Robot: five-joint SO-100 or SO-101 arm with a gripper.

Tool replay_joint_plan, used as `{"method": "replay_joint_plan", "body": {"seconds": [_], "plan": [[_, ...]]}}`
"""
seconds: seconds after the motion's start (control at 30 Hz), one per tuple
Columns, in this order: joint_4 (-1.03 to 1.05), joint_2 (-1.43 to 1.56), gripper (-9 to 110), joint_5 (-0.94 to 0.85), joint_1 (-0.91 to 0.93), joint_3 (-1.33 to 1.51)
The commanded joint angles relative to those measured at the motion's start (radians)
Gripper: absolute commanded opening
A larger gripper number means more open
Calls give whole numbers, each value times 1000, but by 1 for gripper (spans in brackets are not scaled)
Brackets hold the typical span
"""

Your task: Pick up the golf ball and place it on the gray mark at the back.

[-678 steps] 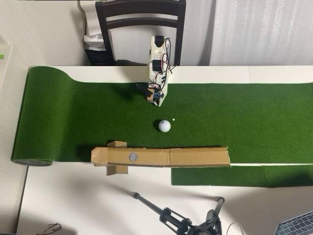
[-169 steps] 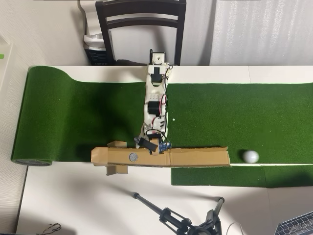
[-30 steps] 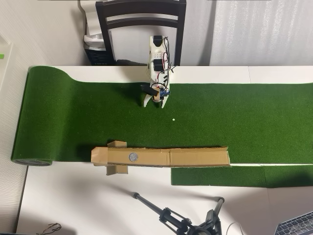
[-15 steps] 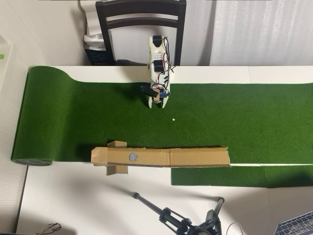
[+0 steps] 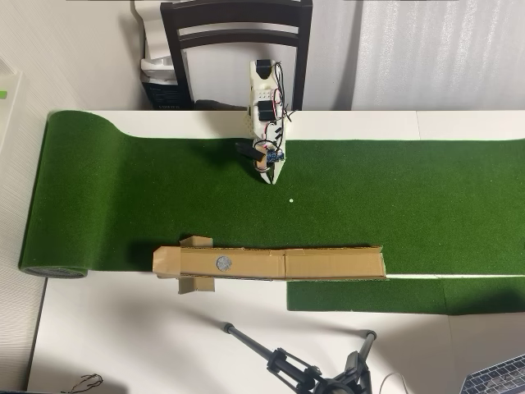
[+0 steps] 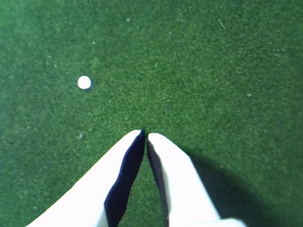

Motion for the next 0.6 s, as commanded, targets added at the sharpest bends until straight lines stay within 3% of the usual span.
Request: {"method": "replay_joint_plan", "body": {"seconds": [0.0,0.57], "plan": [[-15,98,0,18,-3,72],[72,97,0,54,-40,74]]}}
